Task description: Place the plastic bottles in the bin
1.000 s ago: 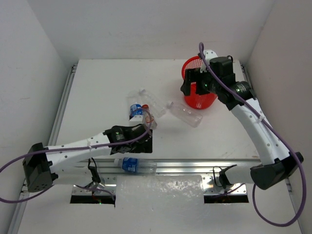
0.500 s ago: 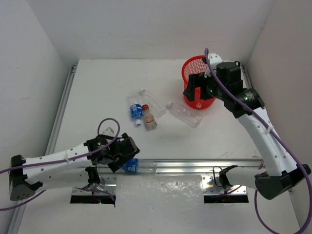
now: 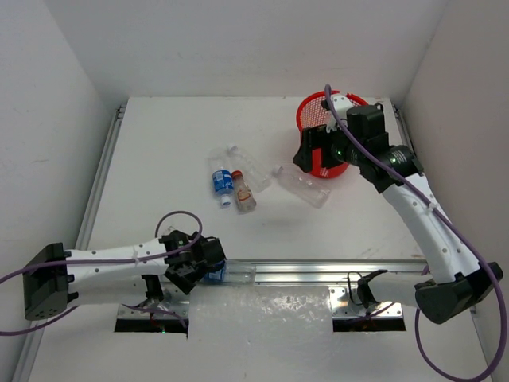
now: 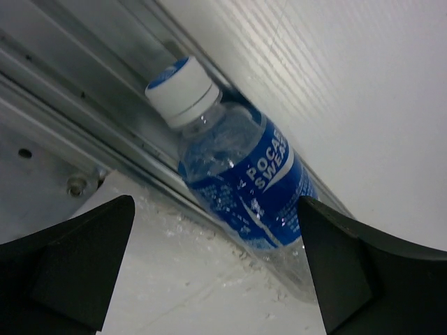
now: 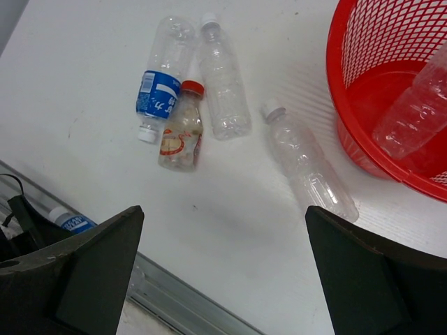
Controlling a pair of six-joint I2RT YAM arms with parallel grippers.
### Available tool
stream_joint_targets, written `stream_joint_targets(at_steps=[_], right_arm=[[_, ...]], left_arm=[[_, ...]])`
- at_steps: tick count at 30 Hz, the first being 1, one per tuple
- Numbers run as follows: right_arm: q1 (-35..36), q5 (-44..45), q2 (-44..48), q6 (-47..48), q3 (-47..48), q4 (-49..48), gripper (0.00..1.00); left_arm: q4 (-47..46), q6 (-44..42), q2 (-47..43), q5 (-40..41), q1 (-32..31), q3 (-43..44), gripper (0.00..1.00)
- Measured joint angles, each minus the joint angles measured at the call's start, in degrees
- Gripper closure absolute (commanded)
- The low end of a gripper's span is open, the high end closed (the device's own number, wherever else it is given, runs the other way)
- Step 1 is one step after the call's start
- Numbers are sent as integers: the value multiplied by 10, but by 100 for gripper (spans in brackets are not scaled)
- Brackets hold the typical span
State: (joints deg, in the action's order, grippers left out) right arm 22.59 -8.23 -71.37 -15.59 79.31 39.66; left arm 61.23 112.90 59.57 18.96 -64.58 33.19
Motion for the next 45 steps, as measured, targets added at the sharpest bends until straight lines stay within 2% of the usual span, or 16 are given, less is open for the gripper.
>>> stream_joint_targets(at_steps=[6,8,9,14,15,17,19,20,22,28,32,37,40,45], right_arm=[[0,-16,0,-3,-18,-8,1],[0,-22,1,-7,-23,-12,1],[0,-24,1,-9,-26,-14,1],[0,-30,1,-14,-29,-21,1],[0,-31,1,-15,-29,-22,1],[0,-36,1,-18,-29,-24,1],[0,-43,1,-21,-29,-28,1],[0,-46,1,-22,-29,-30,1],[0,-55,1,-24,-31,-35,1],[0,-79,1,-26,-39,-36,1],[0,-149,2,-27,-56,-51,1],[24,-282,25,-62,-145,-123,1],[71,-322,40,-83,-196,-162,1],[130,-349,41,-102,-221,-205,1]], left_arm=[[-57,4,9,54,3,-35,2],[-87,6,23,64,11,-40,8],[-103,7,30,68,17,-43,14],[-156,10,65,77,24,-50,26],[-163,11,69,77,24,-51,43],[-174,16,72,78,24,-52,68],[-183,15,70,78,24,-53,78],[-186,13,70,78,24,-53,89],[-186,8,66,80,24,-53,100],[-161,-38,40,94,24,-41,100],[-124,-107,17,133,24,28,100],[-122,-250,-2,210,24,155,100],[-143,-337,-9,248,24,211,100],[-182,-453,-12,282,24,265,100]])
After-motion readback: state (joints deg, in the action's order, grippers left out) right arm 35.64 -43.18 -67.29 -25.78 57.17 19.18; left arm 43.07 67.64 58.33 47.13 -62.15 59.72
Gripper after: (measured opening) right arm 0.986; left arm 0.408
